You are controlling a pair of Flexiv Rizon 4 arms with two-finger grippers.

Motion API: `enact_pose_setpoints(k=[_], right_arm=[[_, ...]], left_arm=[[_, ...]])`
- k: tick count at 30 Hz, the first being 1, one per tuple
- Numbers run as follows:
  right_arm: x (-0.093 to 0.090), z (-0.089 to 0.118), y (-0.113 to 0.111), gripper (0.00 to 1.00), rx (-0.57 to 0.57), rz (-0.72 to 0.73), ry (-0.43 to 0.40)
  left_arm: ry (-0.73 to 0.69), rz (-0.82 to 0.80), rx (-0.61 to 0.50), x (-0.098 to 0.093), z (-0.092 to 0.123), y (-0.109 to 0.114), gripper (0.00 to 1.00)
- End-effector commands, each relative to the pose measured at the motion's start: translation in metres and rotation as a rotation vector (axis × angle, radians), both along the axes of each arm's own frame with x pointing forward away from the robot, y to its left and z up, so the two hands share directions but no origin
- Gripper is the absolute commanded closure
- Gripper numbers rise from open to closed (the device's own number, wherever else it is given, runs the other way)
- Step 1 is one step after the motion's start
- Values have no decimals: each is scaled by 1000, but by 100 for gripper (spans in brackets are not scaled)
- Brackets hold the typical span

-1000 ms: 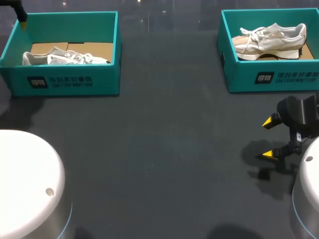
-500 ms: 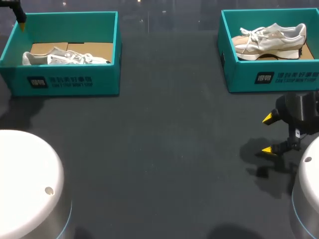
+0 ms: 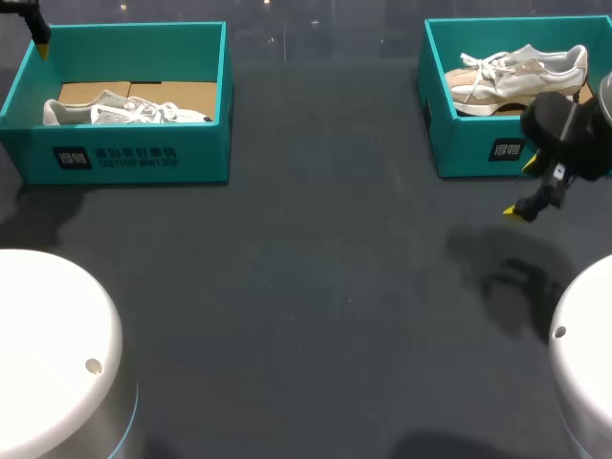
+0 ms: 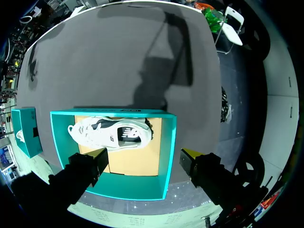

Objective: Take the shoe out of the shoebox, open the shoe tongue, remove and reinsert the insole, then place the shoe into the shoebox

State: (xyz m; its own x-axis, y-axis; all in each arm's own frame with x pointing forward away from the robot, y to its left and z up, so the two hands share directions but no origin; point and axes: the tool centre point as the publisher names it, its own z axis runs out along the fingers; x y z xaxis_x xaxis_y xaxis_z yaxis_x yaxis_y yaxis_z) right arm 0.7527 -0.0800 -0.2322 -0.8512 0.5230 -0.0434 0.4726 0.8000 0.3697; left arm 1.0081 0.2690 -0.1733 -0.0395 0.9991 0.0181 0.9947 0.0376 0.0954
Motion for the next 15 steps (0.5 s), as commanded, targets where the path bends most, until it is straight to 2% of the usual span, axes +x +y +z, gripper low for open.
enact_pose_setpoints(k=[1, 2, 15], right_arm=[[47, 5, -7, 0, -159, -156, 186], [53, 5, -10, 0, -182, -200, 185], [53, 5, -10, 0, -182, -200, 185]], left_arm=[[-2, -1, 2, -1, 1, 0, 0], [-2, -1, 2, -1, 1, 0, 0], [-2, -1, 2, -1, 1, 0, 0]])
